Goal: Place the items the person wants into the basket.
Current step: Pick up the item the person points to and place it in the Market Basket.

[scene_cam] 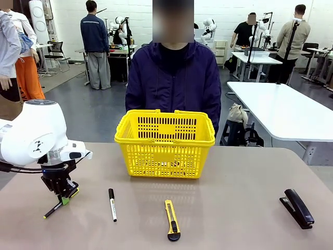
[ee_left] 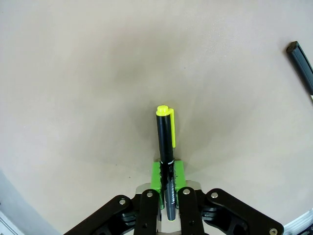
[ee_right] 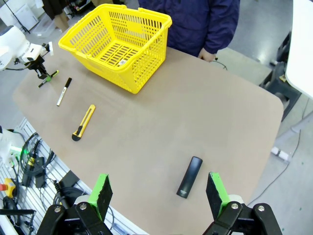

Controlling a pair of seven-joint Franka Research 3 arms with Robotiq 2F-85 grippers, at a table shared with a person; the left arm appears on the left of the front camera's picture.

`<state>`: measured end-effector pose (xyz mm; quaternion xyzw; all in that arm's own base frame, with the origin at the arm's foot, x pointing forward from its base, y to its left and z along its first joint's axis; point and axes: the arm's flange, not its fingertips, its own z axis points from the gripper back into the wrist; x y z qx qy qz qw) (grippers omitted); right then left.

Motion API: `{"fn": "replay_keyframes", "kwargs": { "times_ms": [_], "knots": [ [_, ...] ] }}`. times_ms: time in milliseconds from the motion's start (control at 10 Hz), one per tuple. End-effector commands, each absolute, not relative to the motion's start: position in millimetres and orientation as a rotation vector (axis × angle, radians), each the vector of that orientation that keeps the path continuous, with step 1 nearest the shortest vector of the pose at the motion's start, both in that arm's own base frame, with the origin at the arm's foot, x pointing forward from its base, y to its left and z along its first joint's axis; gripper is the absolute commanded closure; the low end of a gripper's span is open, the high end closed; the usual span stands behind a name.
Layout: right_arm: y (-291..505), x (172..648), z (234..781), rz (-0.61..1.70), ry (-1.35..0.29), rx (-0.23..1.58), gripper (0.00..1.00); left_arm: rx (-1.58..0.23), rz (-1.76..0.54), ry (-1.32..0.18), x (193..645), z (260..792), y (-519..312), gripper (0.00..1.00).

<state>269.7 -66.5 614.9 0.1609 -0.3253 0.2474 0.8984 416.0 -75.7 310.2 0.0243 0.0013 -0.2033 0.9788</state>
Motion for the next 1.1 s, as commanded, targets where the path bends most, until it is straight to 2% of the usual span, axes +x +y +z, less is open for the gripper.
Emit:
{"fn": "replay_keyframes", "kwargs": {
  "times_ms": [0, 200, 400, 600, 1000],
  "knots": [
    [-65, 271, 614, 0.498, -0.660, 0.308, 0.00, 0.042, -0.426, -0.040, 415, 334, -71, 1.00],
    [-65, 271, 614, 0.498, -0.660, 0.308, 0.00, 0.028, -0.420, -0.103, 406, 414, -73, 1.00],
    [-65, 271, 614, 0.498, -0.660, 0.308, 0.00, -0.016, -0.396, -0.100, 413, 490, -77, 1.00],
    [-65, 271, 614, 0.498, -0.660, 0.308, 0.00, -0.041, -0.374, -0.101, 420, 543, -83, 1.00],
    [-65, 271, 614, 0.498, -0.660, 0.308, 0.00, -0.029, -0.385, -0.122, 412, 567, -84, 1.00]
  ]
}}
